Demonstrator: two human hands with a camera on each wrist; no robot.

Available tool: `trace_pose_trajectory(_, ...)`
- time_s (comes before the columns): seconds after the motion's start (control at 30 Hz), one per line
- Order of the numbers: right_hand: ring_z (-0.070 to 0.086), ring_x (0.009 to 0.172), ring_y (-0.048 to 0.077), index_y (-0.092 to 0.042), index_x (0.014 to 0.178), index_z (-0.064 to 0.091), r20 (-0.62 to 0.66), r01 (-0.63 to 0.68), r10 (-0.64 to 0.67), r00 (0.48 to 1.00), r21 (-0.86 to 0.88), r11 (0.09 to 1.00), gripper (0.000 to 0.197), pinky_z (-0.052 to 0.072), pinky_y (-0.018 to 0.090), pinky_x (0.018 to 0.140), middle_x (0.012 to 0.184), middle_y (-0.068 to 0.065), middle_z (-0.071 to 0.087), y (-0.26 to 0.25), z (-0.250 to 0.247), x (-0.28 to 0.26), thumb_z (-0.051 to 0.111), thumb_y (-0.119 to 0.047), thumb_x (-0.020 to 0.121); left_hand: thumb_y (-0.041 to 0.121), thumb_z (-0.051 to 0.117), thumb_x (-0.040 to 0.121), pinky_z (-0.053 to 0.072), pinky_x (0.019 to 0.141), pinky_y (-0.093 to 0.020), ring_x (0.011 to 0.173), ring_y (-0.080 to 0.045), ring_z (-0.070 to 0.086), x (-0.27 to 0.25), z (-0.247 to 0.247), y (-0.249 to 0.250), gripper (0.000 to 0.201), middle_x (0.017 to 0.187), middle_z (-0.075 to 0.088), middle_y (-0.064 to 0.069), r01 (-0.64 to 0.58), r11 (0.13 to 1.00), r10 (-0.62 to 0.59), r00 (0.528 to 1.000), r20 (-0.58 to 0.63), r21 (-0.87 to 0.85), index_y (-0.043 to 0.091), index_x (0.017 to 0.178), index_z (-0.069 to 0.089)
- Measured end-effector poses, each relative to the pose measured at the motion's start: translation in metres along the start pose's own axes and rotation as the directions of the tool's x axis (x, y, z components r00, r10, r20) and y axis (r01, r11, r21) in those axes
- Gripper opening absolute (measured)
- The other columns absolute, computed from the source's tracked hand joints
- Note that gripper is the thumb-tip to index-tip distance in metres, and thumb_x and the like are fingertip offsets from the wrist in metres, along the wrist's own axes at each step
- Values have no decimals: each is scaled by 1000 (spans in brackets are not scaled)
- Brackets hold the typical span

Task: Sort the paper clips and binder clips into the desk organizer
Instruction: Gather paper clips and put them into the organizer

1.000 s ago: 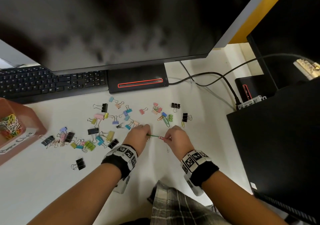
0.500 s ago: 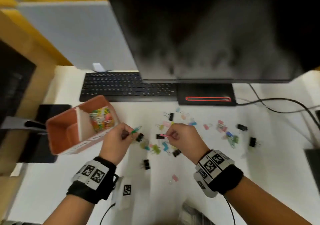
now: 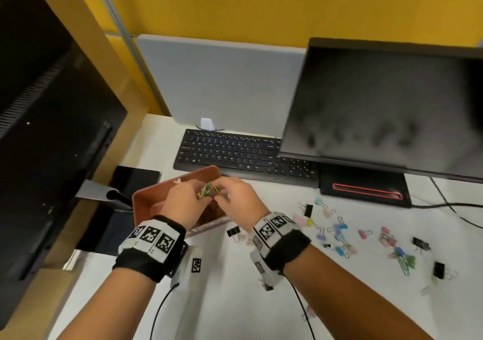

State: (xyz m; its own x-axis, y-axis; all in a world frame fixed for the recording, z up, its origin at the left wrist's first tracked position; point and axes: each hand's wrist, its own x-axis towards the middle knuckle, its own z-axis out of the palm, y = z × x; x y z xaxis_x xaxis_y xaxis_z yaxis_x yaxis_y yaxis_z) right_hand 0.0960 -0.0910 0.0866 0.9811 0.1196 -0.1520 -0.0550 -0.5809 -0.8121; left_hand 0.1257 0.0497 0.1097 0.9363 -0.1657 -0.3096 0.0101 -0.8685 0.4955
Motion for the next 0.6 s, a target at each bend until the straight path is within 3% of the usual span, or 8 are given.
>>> trace_pose_trajectory(0.1, 58, 98, 10, -23, 109, 61, -1, 22, -22, 1000, -20, 1000, 21, 50, 25, 88, 108, -6, 59, 38, -29, -62, 51, -19, 90, 19, 63, 84, 43, 82, -24, 96, -19, 62, -12, 16, 26, 29, 110, 66, -3, -117, 990, 121, 992, 46, -78, 14, 112, 62)
trace_pose_trajectory(0.17, 57, 88, 2, -23, 104, 64, -24, -57, 55, 998, -60, 997, 19, 46, 19, 83, 100, -13, 57, 78, -51, -113, 53, -19, 90, 21, 65, 83, 49, 81, -29, 91, -18, 62, -19, 39, 47, 24, 106, 65, -2, -151, 970, 175, 978, 114, -191, 17, 106, 62)
trace_pose_trajectory(0.23, 51, 76, -8, -24, 102, 65, -118, -193, 180, 977, -108, 975, 17, 42, 15, 77, 96, -16, 54, 130, -72, -169, 57, -19, 88, 24, 64, 83, 51, 80, -31, 87, -14, 62, -28, 72, 74, 20, 101, 63, 3, -222, 955, 258, 949, 181, -196, 21, 103, 63)
trace_pose_trajectory(0.3, 52, 76, -5, -26, 103, 65, -226, -366, 335, 915, -110, 924, 19, 43, 17, 76, 97, -12, 55, 177, -94, -223, 61, -20, 86, 23, 63, 84, 49, 74, -24, 83, -11, 60, -38, 108, 106, 17, 97, 61, 6, -278, 935, 328, 913, 242, -219, 22, 101, 63)
trace_pose_trajectory(0.4, 55, 83, 12, -24, 106, 64, -359, -557, 502, 787, -65, 828, 25, 48, 20, 77, 98, -6, 54, 224, -128, -283, 65, -17, 82, 15, 64, 83, 45, 66, -14, 75, -13, 61, -53, 169, 153, 17, 93, 60, 4, -307, 910, 390, 862, 323, -280, 23, 98, 62)
trace_pose_trajectory(0.5, 48, 78, 0, -23, 117, 58, -402, -601, 542, 738, -28, 799, 35, 38, 4, 71, 101, -8, 48, 252, -155, -312, 65, -18, 82, 13, 63, 82, 45, 74, -17, 82, -13, 60, -63, 226, 194, 30, 106, 56, 0, -391, 882, 468, 796, 384, -264, 23, 110, 59)
trace_pose_trajectory(0.6, 46, 81, -3, -26, 124, 51, -363, -552, 515, 777, 0, 834, 47, 37, 6, 77, 107, -8, 46, 268, -170, -310, 66, -17, 81, 10, 61, 81, 37, 95, -20, 105, -13, 51, -65, 271, 224, 44, 119, 45, 1, -514, 839, 540, 745, 391, -179, 28, 120, 53)
